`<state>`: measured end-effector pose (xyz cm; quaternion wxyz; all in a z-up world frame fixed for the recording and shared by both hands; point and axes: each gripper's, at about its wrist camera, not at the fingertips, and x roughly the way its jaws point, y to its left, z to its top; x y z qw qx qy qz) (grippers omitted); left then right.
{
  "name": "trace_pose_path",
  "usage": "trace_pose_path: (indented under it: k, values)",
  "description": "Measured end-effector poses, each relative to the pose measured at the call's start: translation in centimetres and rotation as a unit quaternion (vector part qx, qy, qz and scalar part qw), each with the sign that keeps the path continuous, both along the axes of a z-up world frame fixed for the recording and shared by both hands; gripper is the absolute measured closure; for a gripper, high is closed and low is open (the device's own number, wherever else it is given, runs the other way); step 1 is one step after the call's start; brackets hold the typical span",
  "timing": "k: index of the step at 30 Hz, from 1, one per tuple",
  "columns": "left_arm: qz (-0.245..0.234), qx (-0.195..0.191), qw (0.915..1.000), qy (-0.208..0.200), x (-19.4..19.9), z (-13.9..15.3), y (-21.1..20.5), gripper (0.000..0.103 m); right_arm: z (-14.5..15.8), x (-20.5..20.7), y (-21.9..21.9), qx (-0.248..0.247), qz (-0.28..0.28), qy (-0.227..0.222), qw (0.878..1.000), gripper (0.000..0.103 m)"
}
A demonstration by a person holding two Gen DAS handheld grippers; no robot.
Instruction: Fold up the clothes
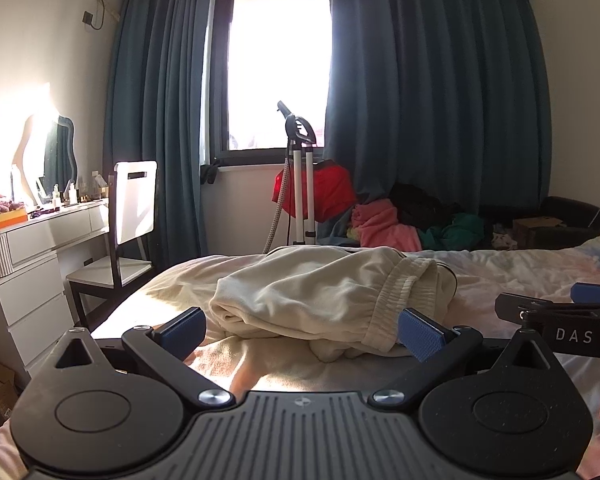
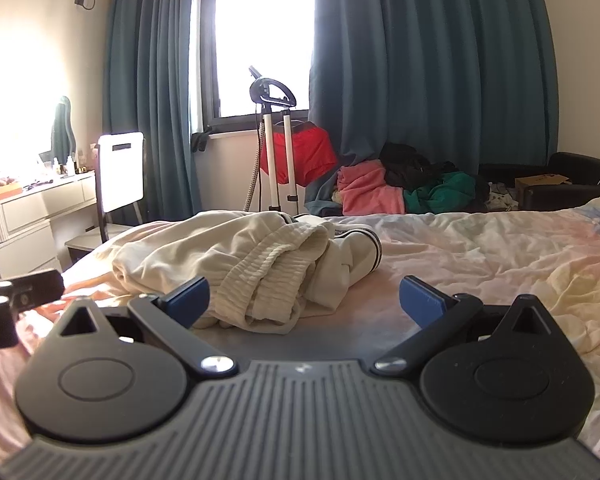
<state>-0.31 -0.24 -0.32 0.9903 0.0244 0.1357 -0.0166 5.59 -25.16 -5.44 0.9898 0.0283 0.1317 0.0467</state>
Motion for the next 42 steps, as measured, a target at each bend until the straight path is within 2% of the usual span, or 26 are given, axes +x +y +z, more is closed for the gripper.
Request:
trace_pose_path:
  k: [5,11,16,21,24,28,30,31,32,33,35,39,42]
  values:
    - [-0.015,0.011,0.9998,0.004,0.4,-0.9,-0.5,0.0,0.4,0.0,-0.1,0.004,-0.016,-0.006,1.0,0.0]
    - [-0.024,0.013,0.9996,0.011,0.9,-1.8,-0.9,0.0,0.4,0.2,-2.4,0.081,-0.016,0.009,0.997,0.0]
    - [-0.021,0.013,0.9995,0.019,1.5,-2.7,-1.2,0.0,1.0,-0.2,-3.0,0.074,-0.044,-0.013,0.996,0.0]
    - [-0.021,0.018,0.9994,0.021,2.1,-3.5,-1.8,0.0,1.3,-0.2,-4.0,0.086,-0.061,-0.017,0.994,0.0]
    - [-0.025,0.044,0.9985,0.019,2.8,-4.1,-2.9,0.0,1.3,-0.2,-4.4,0.089,-0.064,-0.014,0.994,0.0]
    - [-0.029,0.108,0.9933,0.026,5.1,-5.4,-5.5,0.0,1.5,-0.5,-5.1,0.107,-0.067,-0.013,0.992,0.001]
    - [-0.014,0.161,0.9862,0.035,7.1,-6.3,-7.3,0.0,1.5,-0.3,-5.6,0.124,-0.057,-0.002,0.991,0.009]
    - [-0.008,0.183,0.9824,0.039,8.2,-6.8,-8.1,0.0,1.5,-0.1,-5.9,0.134,-0.05,0.007,0.99,0.02]
    - [-0.009,0.193,0.9804,0.041,9.4,-7.1,-8.7,0.0,1.5,0.0,-6.1,0.142,-0.05,0.013,0.989,0.03]
    - [-0.016,0.196,0.9796,0.042,10.5,-7.4,-9.3,0.0,1.3,0.2,-6.4,0.148,-0.054,0.021,0.987,0.032]
    - [-0.025,0.201,0.9784,0.041,12.8,-7.5,-10.5,0.0,0.8,0.7,-6.9,0.154,-0.059,0.034,0.986,0.042]
    - [-0.03,0.224,0.974,0.019,17.8,-7.6,-13.7,0.0,-0.5,2.1,-8.2,0.172,-0.081,0.059,0.98,0.045]
    - [-0.008,0.244,0.9696,0.007,22.1,-7.9,-15.8,0.001,-1.4,2.9,-9.3,0.193,-0.094,0.068,0.974,0.045]
